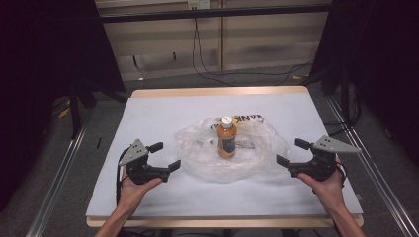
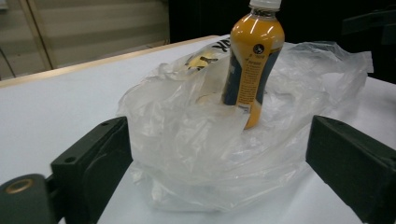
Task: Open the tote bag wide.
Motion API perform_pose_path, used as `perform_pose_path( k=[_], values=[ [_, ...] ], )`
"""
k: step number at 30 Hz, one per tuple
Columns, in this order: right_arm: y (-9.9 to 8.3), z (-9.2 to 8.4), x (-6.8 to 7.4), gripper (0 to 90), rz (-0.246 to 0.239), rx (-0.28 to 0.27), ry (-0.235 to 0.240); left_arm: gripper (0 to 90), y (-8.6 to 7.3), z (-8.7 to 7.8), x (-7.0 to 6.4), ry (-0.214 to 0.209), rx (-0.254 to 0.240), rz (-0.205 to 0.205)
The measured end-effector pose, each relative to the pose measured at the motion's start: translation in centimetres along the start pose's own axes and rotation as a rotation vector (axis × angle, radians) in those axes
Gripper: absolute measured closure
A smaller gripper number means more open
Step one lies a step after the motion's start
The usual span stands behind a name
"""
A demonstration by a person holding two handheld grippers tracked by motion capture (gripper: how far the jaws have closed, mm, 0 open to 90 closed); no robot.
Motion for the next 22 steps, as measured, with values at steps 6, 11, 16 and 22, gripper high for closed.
perform_pose_path(
  k=[6,11,16,22],
  values=[
    [-0.6,-1.6,0.1,2.4,-0.008,-0.031,-0.026,5.2,-0.9,-1.2,-0.3,0.022,0.02,0.006],
    [-1.8,-2.6,0.2,2.1,-0.006,-0.047,-0.053,4.0,-2.2,-2.1,-0.6,0.047,0.014,0.013],
    [-2.2,-3.5,0.2,2.6,0.012,-0.077,-0.074,3.8,-2.6,-2.7,-0.5,0.047,0.013,0.038],
    [-2.6,-3.3,-0.1,2.8,0.032,-0.073,-0.081,3.6,-2.9,-2.8,0.1,0.079,0.027,0.016]
  ],
)
Point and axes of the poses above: each handheld gripper's, and its own axes: z roughly forward along the jaws, y roughly out of its top, x roughly to its left, the point moved 7 cm from there along z, roughly forward along the jaws, and after that the axes turned 7 degrees about -y, right-handed, at the moved point
